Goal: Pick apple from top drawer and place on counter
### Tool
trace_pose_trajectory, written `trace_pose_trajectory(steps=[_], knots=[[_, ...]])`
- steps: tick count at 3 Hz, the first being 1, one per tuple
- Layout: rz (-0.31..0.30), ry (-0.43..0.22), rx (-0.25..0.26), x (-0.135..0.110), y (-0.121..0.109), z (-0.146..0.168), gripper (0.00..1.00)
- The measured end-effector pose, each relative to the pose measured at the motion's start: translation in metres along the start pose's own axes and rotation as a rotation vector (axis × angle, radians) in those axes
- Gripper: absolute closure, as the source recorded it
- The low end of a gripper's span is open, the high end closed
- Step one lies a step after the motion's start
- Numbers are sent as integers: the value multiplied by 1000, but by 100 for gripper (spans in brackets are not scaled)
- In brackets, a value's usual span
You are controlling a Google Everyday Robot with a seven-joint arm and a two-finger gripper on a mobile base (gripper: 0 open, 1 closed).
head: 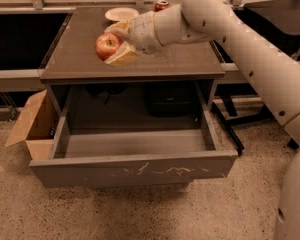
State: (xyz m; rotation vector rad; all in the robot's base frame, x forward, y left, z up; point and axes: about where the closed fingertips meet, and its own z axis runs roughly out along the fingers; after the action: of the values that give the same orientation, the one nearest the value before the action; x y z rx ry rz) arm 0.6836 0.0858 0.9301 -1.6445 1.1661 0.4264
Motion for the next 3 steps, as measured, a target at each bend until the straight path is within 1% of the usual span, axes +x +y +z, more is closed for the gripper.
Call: trace_pose_trajectory(steps=[1,2,3], knots=[[44,-11,-26,15,-17,22,100],[117,20,-4,25,-50,40,100],[190,80,57,35,-66,48,100]])
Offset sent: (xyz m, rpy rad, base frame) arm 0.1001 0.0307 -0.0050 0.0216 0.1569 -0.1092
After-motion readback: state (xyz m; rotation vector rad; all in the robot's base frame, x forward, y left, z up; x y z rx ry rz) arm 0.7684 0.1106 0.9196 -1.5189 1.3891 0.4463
